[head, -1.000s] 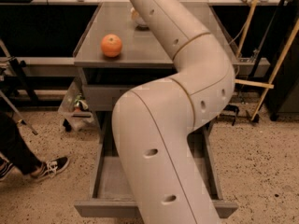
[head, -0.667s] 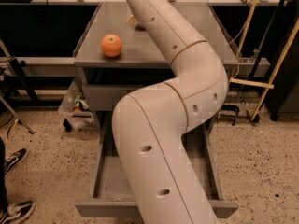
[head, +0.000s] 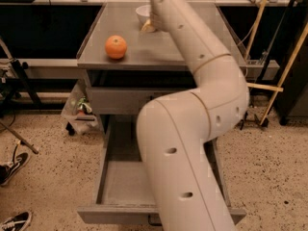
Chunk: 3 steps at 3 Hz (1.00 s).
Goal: Pick orange from middle drawer and place on counter
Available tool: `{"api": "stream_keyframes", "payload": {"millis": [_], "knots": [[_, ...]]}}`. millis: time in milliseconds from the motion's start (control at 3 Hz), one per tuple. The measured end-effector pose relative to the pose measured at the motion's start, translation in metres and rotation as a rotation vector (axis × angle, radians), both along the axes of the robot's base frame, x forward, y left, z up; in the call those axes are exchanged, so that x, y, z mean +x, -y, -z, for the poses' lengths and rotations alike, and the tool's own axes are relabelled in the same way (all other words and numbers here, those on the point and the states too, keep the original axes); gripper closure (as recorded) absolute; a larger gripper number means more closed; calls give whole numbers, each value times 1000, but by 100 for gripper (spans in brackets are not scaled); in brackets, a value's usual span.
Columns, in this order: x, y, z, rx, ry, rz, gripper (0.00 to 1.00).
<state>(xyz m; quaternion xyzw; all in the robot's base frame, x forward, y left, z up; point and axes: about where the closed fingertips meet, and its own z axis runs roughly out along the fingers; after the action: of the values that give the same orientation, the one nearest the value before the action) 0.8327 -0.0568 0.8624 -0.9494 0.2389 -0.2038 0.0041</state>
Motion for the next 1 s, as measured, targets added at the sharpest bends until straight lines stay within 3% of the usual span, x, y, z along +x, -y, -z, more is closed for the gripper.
{"api": "stream_keyframes", "payload": {"millis": [333, 667, 1000], "knots": [[-29, 77, -19, 147, -12, -105, 0], [-71, 141, -63, 179, 23, -202, 0], [-121, 172, -137, 166, 83, -208, 0]]}}
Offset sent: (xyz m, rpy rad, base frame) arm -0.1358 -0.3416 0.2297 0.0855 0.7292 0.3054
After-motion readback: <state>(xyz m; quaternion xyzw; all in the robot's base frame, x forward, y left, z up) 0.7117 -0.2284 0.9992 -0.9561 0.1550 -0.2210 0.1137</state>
